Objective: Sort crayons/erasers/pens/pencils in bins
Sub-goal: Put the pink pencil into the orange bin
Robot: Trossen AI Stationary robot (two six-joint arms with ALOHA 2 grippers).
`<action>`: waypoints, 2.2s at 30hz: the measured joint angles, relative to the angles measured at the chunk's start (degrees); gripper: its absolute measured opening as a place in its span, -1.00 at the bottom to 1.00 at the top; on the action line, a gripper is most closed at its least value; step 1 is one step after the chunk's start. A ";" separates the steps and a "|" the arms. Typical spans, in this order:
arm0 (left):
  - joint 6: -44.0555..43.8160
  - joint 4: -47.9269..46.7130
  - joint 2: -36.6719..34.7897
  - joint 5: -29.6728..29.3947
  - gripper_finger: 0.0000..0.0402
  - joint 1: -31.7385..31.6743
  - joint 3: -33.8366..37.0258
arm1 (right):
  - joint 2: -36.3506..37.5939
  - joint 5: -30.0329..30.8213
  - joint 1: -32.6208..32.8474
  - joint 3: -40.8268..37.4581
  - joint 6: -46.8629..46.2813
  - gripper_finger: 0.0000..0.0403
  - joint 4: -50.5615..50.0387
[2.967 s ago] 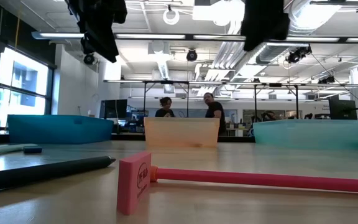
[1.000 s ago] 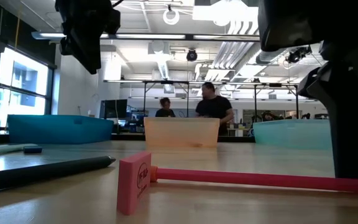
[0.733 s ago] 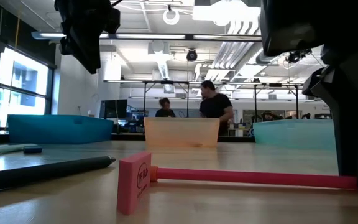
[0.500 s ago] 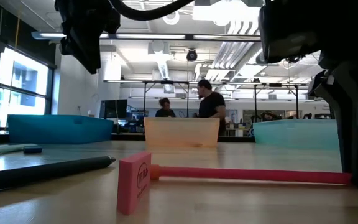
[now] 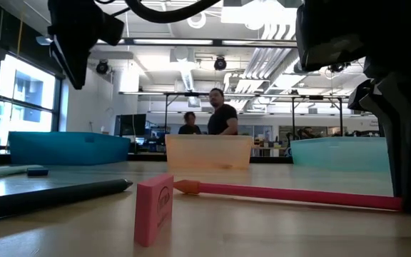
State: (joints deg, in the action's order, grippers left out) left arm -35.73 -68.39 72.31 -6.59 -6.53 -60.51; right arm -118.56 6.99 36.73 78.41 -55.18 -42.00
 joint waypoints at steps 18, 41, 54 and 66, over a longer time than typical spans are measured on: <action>0.32 -4.06 0.00 -1.54 -0.36 5.60 0.00 | 2.86 1.03 -0.42 -0.50 -1.91 -1.00 2.45; -0.09 -5.50 -7.46 -1.49 -0.36 5.60 0.00 | 14.95 9.12 -10.68 -0.26 -3.84 -1.00 3.62; 3.31 -4.89 -8.96 -6.49 -0.36 4.66 0.00 | 21.57 9.06 -27.79 -0.15 7.17 -1.00 4.41; 4.54 4.33 -8.92 -6.49 -0.36 1.60 0.00 | 21.44 7.73 -41.61 -0.15 13.76 -1.00 7.02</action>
State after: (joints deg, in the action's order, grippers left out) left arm -31.19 -64.06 63.40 -13.08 -4.93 -60.51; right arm -97.12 14.72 -4.88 78.26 -41.42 -34.98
